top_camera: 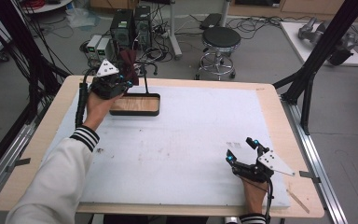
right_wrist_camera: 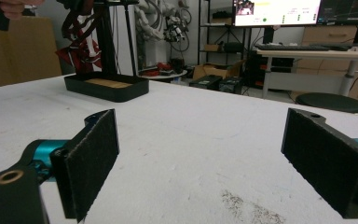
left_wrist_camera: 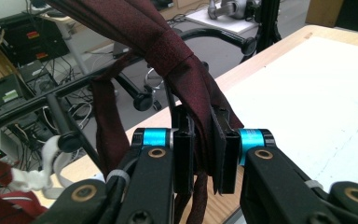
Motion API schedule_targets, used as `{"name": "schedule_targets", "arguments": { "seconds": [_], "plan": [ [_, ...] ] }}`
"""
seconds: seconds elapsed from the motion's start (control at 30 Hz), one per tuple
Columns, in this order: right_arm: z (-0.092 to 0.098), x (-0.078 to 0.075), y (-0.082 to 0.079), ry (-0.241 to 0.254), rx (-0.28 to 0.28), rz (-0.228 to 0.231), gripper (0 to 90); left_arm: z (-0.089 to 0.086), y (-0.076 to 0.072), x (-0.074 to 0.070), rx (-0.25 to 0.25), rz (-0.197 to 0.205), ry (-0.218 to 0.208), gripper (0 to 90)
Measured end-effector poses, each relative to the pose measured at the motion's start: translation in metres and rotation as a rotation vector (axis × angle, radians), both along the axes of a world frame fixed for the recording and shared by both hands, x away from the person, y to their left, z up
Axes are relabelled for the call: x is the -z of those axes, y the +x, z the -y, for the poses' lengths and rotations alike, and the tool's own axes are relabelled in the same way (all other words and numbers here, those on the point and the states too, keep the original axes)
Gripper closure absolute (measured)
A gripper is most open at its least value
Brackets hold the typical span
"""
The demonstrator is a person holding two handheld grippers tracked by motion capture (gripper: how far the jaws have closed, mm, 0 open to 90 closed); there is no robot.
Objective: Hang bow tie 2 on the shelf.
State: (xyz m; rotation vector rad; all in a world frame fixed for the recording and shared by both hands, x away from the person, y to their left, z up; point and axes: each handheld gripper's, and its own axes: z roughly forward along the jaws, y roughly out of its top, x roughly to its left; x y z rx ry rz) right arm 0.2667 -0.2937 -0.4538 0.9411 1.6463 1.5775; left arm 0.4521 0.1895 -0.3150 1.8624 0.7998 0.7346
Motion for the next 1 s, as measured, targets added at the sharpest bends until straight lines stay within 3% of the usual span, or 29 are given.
{"name": "schedule_targets", "arguments": {
  "seconds": [0.37,0.63,1.0],
  "plan": [
    [0.000,0.000,0.000,0.003,0.002,-0.002,10.4,0.006,0.006,0.011,0.004,-0.031,0.013,80.8],
    [0.000,0.000,0.000,0.000,0.001,0.000,10.4,0.003,0.010,0.028,-0.008,-0.074,0.003,80.8],
    [0.000,0.000,0.000,-0.001,0.002,0.000,10.4,0.006,0.012,0.046,0.004,-0.138,0.042,81.0]
  ]
}}
